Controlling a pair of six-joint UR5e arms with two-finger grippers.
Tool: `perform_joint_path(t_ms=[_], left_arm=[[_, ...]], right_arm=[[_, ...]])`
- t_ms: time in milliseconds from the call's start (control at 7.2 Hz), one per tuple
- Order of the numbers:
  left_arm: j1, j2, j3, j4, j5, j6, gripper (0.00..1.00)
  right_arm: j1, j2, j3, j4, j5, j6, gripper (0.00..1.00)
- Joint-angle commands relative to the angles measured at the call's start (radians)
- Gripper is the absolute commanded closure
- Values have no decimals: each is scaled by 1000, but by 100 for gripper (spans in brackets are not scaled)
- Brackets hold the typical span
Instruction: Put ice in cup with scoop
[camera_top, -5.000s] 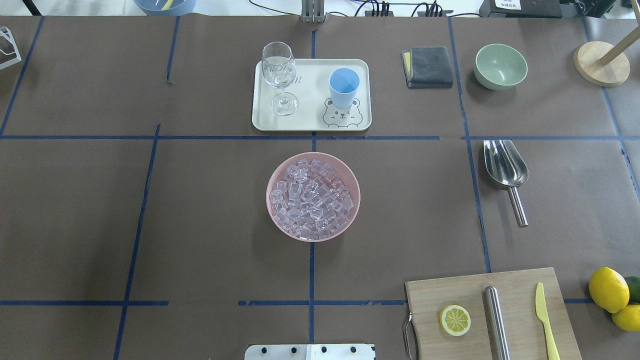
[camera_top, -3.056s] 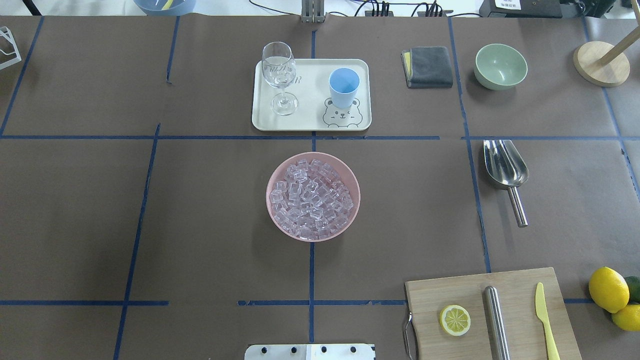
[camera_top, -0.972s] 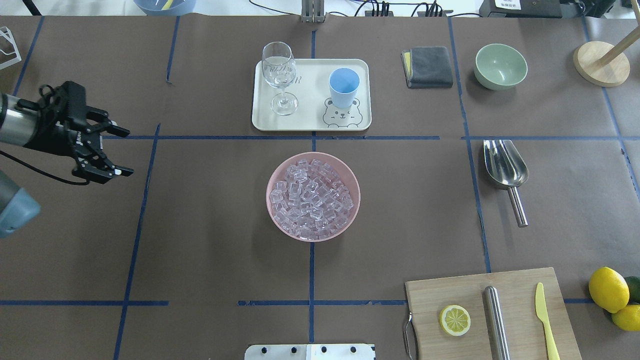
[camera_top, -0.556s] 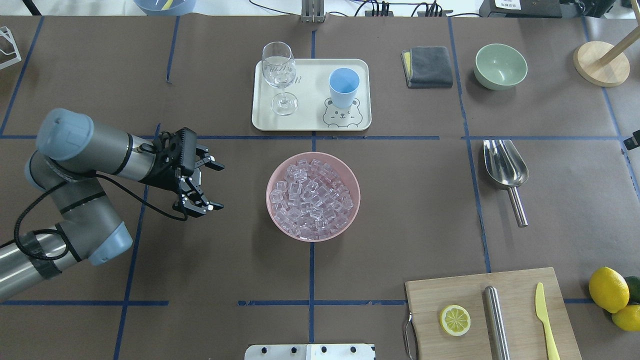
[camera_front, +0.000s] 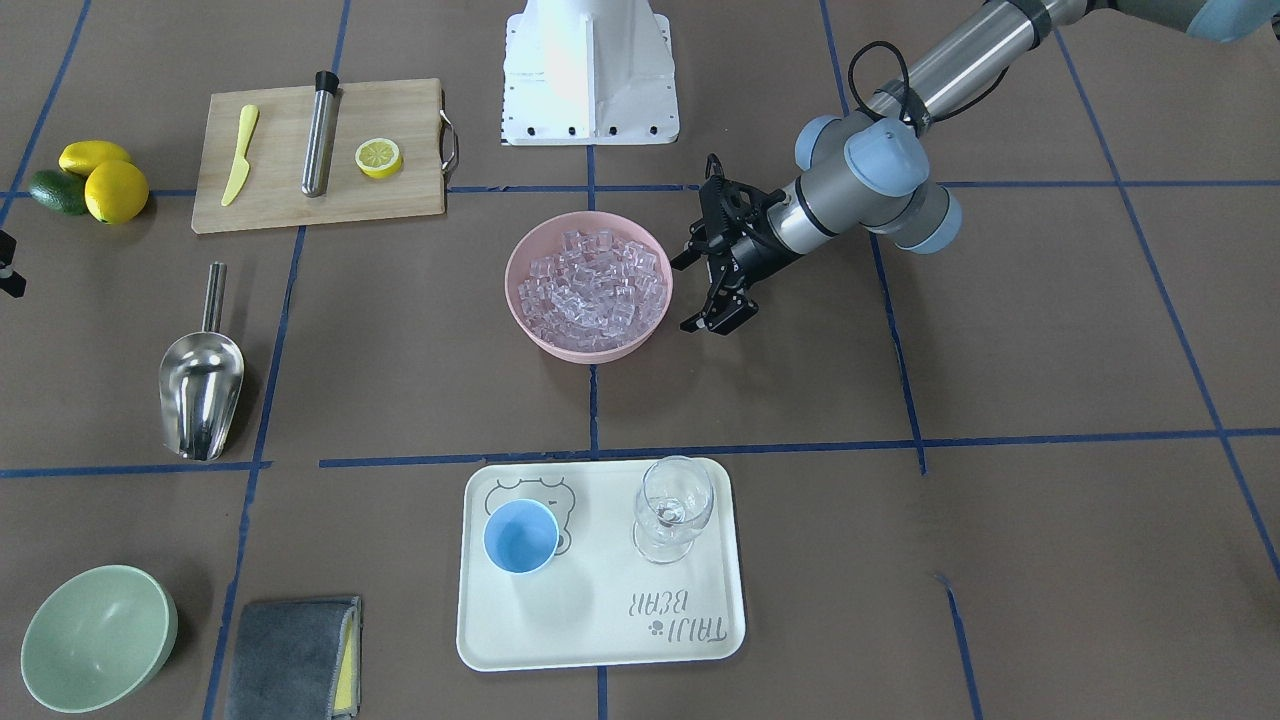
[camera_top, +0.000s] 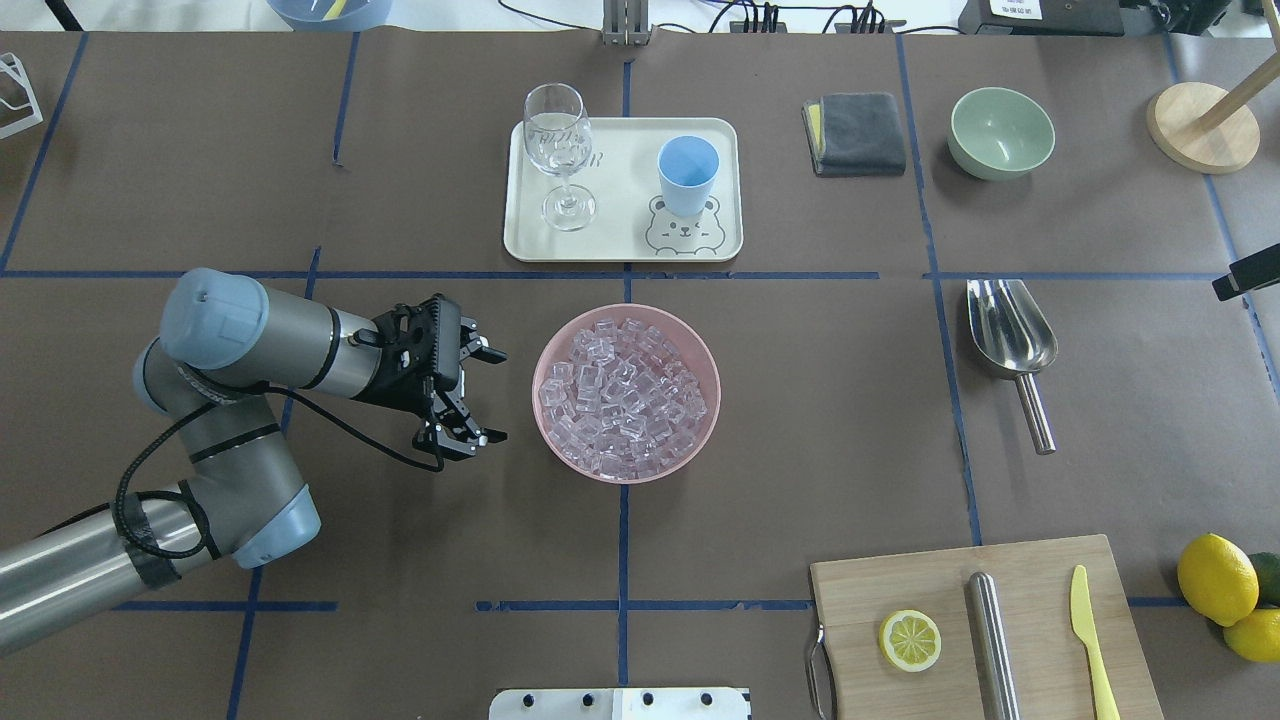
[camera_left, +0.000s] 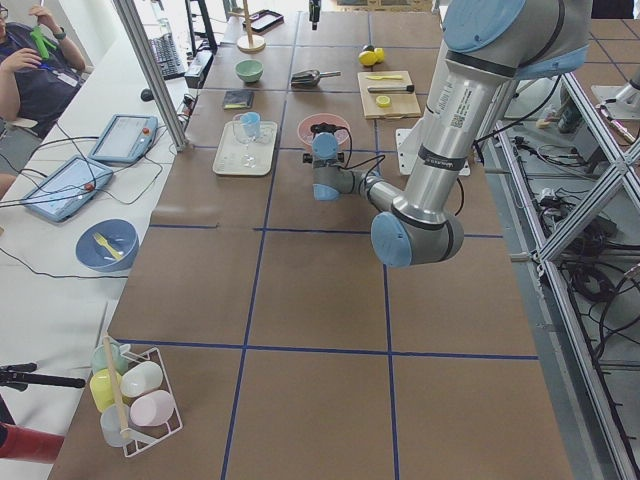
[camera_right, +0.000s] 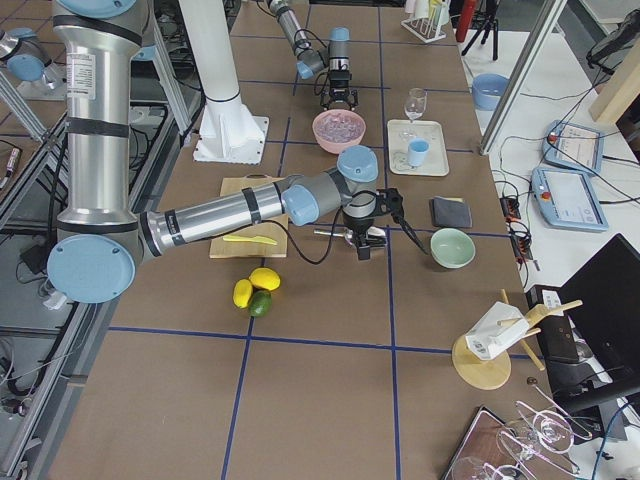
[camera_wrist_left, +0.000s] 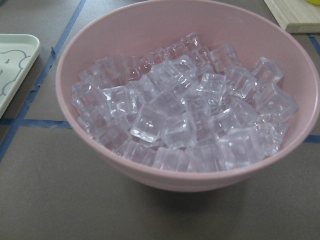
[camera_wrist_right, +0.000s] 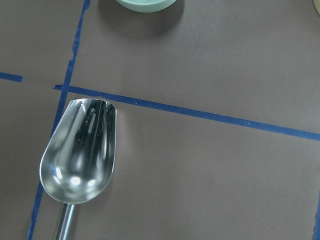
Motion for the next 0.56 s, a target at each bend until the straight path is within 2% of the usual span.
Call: perform_joint_path(t_ms=[0, 139, 278, 417], left_arm=[[23, -10, 34, -45, 23, -15, 0], [23, -10, 34, -45, 23, -15, 0], [23, -8, 34, -47, 23, -15, 0], [23, -8, 34, -50, 23, -15, 0]], right_arm=[[-65, -3, 65, 0, -42, 140, 0], [-109, -5, 97, -1, -53, 244, 0], [-176, -14, 146, 0, -110, 352, 0], [-247, -18, 153, 5, -121, 385, 0]])
